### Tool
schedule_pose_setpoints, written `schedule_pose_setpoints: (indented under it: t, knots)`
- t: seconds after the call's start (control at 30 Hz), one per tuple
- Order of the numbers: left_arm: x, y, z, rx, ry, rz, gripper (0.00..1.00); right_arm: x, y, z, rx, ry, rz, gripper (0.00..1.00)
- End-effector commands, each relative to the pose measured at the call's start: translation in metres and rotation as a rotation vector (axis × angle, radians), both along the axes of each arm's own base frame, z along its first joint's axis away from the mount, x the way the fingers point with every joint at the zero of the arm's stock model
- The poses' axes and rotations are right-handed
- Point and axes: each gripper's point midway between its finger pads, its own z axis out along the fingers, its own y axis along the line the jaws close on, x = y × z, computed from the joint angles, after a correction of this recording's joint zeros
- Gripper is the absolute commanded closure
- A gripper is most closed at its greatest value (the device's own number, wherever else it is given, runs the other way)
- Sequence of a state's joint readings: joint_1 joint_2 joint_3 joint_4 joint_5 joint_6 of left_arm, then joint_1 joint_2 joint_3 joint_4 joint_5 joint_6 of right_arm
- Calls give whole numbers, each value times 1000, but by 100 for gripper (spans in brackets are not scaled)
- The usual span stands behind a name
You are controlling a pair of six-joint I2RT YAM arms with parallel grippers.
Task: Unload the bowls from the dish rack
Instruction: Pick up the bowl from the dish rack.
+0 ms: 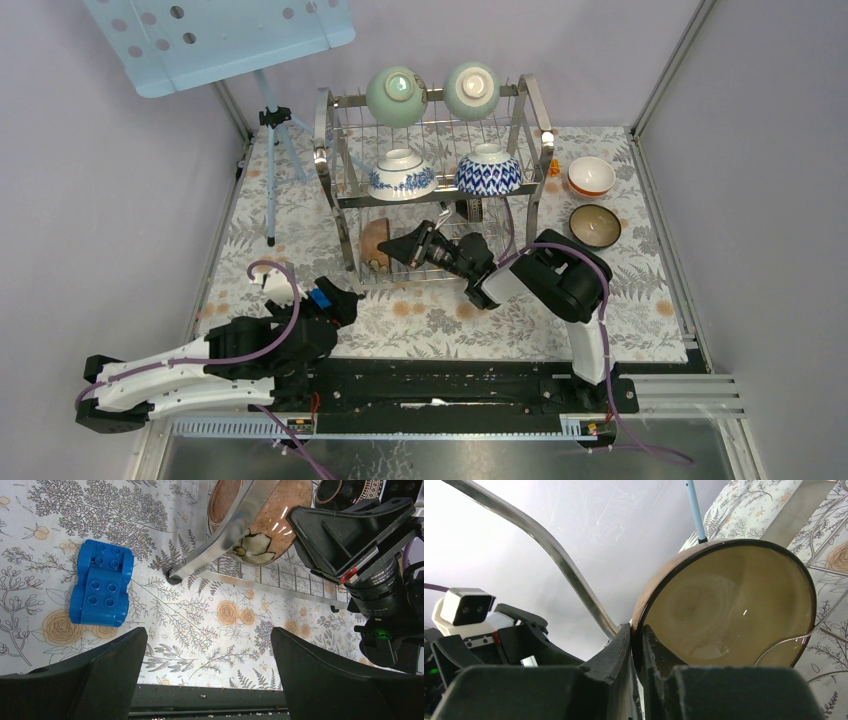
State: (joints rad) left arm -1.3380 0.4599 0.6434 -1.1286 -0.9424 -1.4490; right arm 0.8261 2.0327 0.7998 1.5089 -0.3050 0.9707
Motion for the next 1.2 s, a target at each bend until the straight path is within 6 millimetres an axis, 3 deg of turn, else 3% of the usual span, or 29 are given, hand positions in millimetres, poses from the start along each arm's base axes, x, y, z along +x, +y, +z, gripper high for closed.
schedule_pose_setpoints:
  t: [0.0, 0.6, 1.17]
  knots:
    - [2, 1, 6, -19, -21, 11, 1, 8, -13, 68, 230, -100, -15, 100]
    - [2, 1, 7, -25, -23, 9, 1, 12, -6, 84, 316, 14, 81, 100]
    - [2, 2, 10, -30, -26, 9, 1, -1, -17, 125, 390, 10, 122, 100]
